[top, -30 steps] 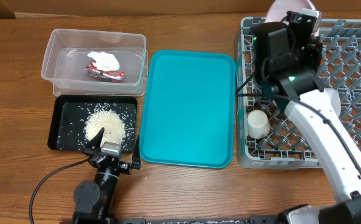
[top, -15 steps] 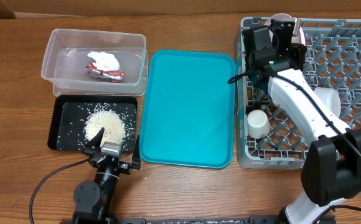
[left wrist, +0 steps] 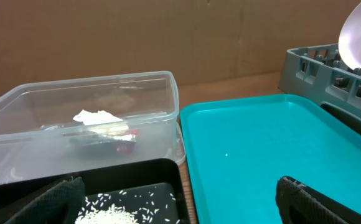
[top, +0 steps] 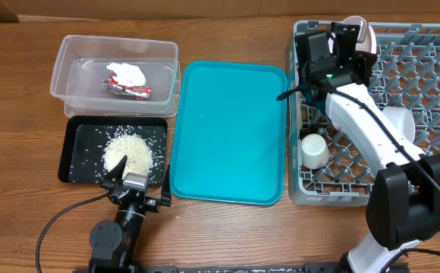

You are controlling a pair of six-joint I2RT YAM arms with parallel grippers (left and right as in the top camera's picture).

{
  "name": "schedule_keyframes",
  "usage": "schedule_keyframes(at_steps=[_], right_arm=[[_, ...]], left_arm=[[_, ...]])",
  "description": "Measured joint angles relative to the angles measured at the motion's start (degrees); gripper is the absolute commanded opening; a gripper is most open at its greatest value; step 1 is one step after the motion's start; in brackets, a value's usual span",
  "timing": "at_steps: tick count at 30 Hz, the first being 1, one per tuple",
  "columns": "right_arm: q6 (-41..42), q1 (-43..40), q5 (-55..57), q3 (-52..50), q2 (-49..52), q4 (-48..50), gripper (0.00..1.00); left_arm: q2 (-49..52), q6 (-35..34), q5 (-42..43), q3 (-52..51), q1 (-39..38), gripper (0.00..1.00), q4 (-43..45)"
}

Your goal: Sort waste into correct bins and load items into the dishwasher

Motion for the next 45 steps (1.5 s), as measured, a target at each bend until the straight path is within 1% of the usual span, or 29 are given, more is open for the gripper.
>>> schedule_keyframes(at_steps=[3, 6, 7, 9, 13, 15, 19, 21, 23, 26, 28, 29, 30, 31, 33, 37, 40, 45], right_arm=[[-0.3, 0.0, 0.2, 0.0, 0.1, 2.5, 0.04], [-1.5, 0.0, -2.2, 0.0, 0.1, 3.9, 0.05], [-1.8, 0.0, -3.4, 0.0, 0.1, 3.9, 0.09], [-2.4, 0.1, -5.8, 0.0, 0.1, 3.8, 0.30], [-3.0, 0.7, -8.0, 0.0, 0.1, 3.8, 0.51], [-3.1, 1.4, -6.9, 0.0, 0.1, 3.8, 0.53], [-2.9, 3.9, -3.4, 0.0, 0.1, 3.2, 0.52], [-2.9, 6.3, -3.3, 0.0, -0.6, 0.8, 0.52], [-2.8, 9.5, -5.7, 0.0, -2.6, -3.1, 0.53], [-0.4, 16.3, -11.9, -0.1, -9.2, -9.2, 0.67], [2.1, 22.8, -19.7, -0.1, -16.9, -12.9, 0.73], [2.5, 24.6, -22.1, -0.1, -19.2, -13.6, 0.76], [3.4, 27.3, -26.6, 0.0, -23.1, -14.6, 0.85], [3.8, 29.4, -30.6, 0.0, -26.3, -15.2, 1.00], [4.9, 32.9, -39.2, 0.2, -32.9, -17.0, 1.00], [5.4, 36.3, -49.9, 0.2, -41.1, -22.5, 1.00], [5.7, 36.7, -54.1, 0.2, -45.0, -26.8, 1.00], [4.5, 36.7, -55.0, 0.2, -49.7, -28.4, 1.00]], left_arm=[[0.0, 0.0, 0.0, 0.0, 0.0, 1.00, 0.0], [0.0, 0.0, 0.0, 0.0, 0.0, 1.00, 0.0], [0.0, 0.0, 0.0, 0.0, 0.0, 1.00, 0.0], [0.0, 0.0, 0.0, 0.0, 0.0, 1.00, 0.0], [0.0, 0.0, 0.0, 0.0, 0.0, 1.00, 0.0], [0.0, 0.0, 0.0, 0.0, 0.0, 1.00, 0.0], [0.0, 0.0, 0.0, 0.0, 0.0, 1.00, 0.0], [0.0, 0.0, 0.0, 0.0, 0.0, 1.00, 0.0], [0.0, 0.0, 0.0, 0.0, 0.0, 1.00, 0.0], [0.0, 0.0, 0.0, 0.0, 0.0, 1.00, 0.0], [0.0, 0.0, 0.0, 0.0, 0.0, 1.00, 0.0], [0.0, 0.0, 0.0, 0.0, 0.0, 1.00, 0.0], [0.0, 0.0, 0.0, 0.0, 0.0, 1.00, 0.0], [0.0, 0.0, 0.0, 0.0, 0.0, 1.00, 0.0], [0.0, 0.0, 0.0, 0.0, 0.0, 1.00, 0.0], [0.0, 0.0, 0.0, 0.0, 0.0, 1.00, 0.0], [0.0, 0.0, 0.0, 0.0, 0.0, 1.00, 0.0], [0.0, 0.0, 0.0, 0.0, 0.0, 1.00, 0.0]])
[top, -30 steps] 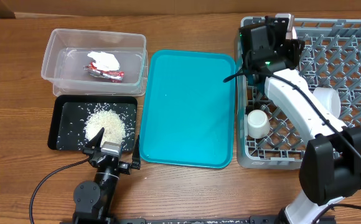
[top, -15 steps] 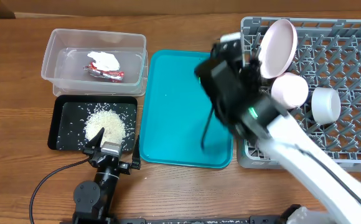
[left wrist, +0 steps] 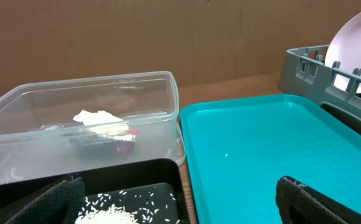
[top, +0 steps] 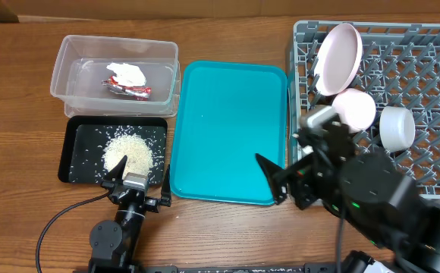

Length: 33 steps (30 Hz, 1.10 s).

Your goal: Sort waste into correct bins and load items into the dishwasher

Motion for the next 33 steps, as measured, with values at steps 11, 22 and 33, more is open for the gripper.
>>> schedule_keyframes(at_steps=[11, 22, 33], right_arm=[[-1.0, -3.1, 12.9, -0.6, -9.9, -5.5, 1.00], [-5.5, -33.0, -4.3, -22.1, -21.4, 18.1, 1.00], [-8.2, -39.4, -16.8, -56.3, -42.2, 30.1, 1.00]], left_arm=[[0.0, 0.0, 0.0, 0.0, 0.0, 1.00, 0.0], [0.0, 0.0, 0.0, 0.0, 0.0, 1.00, 0.0], [0.0, 0.0, 0.0, 0.0, 0.0, 1.00, 0.0]])
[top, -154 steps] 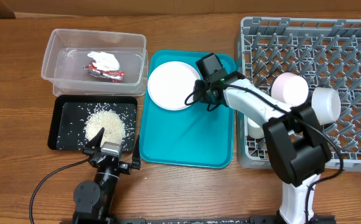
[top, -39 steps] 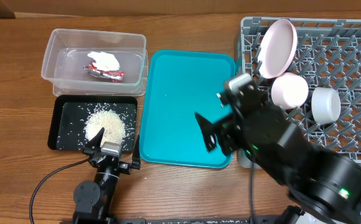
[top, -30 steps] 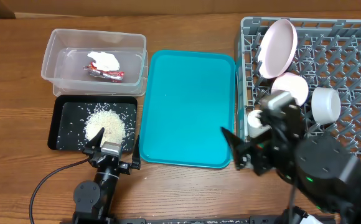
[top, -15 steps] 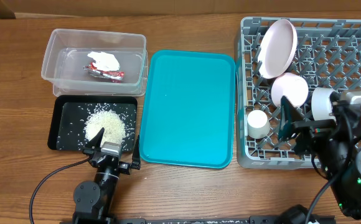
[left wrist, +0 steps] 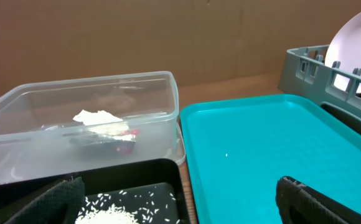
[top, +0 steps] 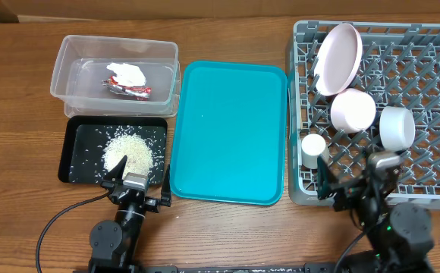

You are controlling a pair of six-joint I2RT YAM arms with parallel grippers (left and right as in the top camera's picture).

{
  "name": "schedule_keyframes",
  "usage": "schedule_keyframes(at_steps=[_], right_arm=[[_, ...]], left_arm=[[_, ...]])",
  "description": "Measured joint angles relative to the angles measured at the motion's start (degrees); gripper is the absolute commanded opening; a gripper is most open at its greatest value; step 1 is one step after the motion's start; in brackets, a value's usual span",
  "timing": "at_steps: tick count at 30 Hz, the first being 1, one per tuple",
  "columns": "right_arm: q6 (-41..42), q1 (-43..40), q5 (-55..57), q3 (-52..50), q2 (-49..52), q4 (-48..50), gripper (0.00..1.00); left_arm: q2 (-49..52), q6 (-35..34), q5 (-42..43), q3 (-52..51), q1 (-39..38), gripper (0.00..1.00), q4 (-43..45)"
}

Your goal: Sort waste into correct bins and load items into the dishwasher

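Note:
A pink plate (top: 339, 48) leans upright in the grey dish rack (top: 432, 34), and its edge shows in the left wrist view as the plate (left wrist: 355, 43). In front of it lie a pink bowl (top: 353, 110), a white cup (top: 397, 127) and a small white cup (top: 313, 149). The clear bin (top: 64, 83) holds crumpled paper and a wrapper (top: 127, 80). The black tray (top: 76, 171) holds rice (top: 127, 152). My left gripper (top: 143, 176) (left wrist: 177, 190) is open and empty over the tray edges. My right gripper (top: 347, 176) sits low by the rack's front wall and looks open and empty.
A bare teal tray (top: 227, 129) (left wrist: 261, 143) lies between the bins and the rack. Both arms sit at the table's front edge. Brown cardboard stands behind the table in the left wrist view.
My right arm was high over the teal tray's right edge and the rack front; now it sits low at the table's front right. The small white cup shows again. The left arm is unchanged.
At first my right gripper was at the rack's far left corner with the pink plate at its fingers. Then the plate leaned free in the rack and the arm was away from it. Now that arm rests at the front right, and the left arm never moved.

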Motion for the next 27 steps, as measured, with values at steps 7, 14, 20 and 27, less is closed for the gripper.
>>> schedule_keyframes(at_steps=[7, 14, 20, 27], right_arm=[[-0.3, 0.0, -1.0, -14.9, -11.4, 6.0, 1.00], [-0.5, 0.0, -1.1, -22.7, -12.8, 19.1, 1.00], [-0.6, 0.0, -1.1, -25.5, -12.9, 24.9, 1.00], [-0.6, 0.0, -1.1, -25.6, -12.9, 25.1, 1.00]], left_arm=[[0.0, 0.0, 0.0, 0.0, 0.0, 1.00, 0.0], [0.0, 0.0, 0.0, 0.0, 0.0, 1.00, 0.0], [0.0, 0.0, 0.0, 0.0, 0.0, 1.00, 0.0], [0.0, 0.0, 0.0, 0.0, 0.0, 1.00, 0.0]])
